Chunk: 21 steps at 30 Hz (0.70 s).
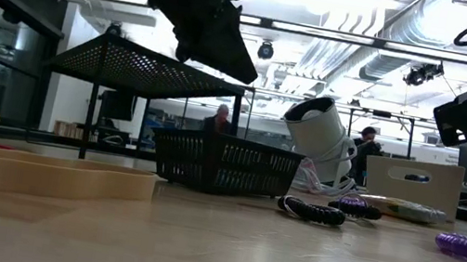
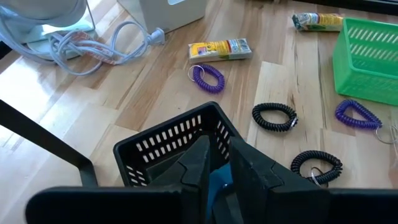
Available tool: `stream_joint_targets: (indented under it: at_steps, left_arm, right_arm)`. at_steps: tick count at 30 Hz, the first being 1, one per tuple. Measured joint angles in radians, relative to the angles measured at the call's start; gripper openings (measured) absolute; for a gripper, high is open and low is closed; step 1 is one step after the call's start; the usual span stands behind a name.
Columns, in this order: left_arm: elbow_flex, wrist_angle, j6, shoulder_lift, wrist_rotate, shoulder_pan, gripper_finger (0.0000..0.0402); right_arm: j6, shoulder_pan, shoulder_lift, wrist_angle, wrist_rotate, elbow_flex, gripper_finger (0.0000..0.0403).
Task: Pick & Place Office Desk Supplies
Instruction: Put the brown rubber band into the black bin
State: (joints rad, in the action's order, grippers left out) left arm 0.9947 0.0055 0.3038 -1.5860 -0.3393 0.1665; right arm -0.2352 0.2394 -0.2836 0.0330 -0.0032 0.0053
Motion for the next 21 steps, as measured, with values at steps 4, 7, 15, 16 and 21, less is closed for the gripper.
stream_joint_targets:
  at_steps: [4, 7, 15, 16, 21]
  left_arm:
    - [0.0, 0.0, 0.0, 0.0, 0.001, 0.0, 0.0056]
    - [0.0, 0.022, -0.026, -0.002, 0.012, 0.0, 0.0056]
    - [-0.004, 0.103, -0.088, 0.015, 0.098, 0.003, 0.0056]
    - [-0.004, 0.116, -0.103, 0.017, 0.102, 0.007, 0.0056]
    - [0.007, 0.132, -0.193, 0.047, 0.105, 0.044, 0.0056]
  right_arm:
    - [0.0, 0.0, 0.0, 0.0, 0.0, 0.0, 0.012]
    - [0.0, 0.0, 0.0, 0.0, 0.0, 0.0, 0.012]
    - [0.0, 0.0, 0.0, 0.0, 0.0, 0.0, 0.012]
    - [0.0, 0.0, 0.0, 0.0, 0.0, 0.0, 0.012]
    - [0.0, 0.0, 0.0, -0.001, 0.0, 0.0, 0.012]
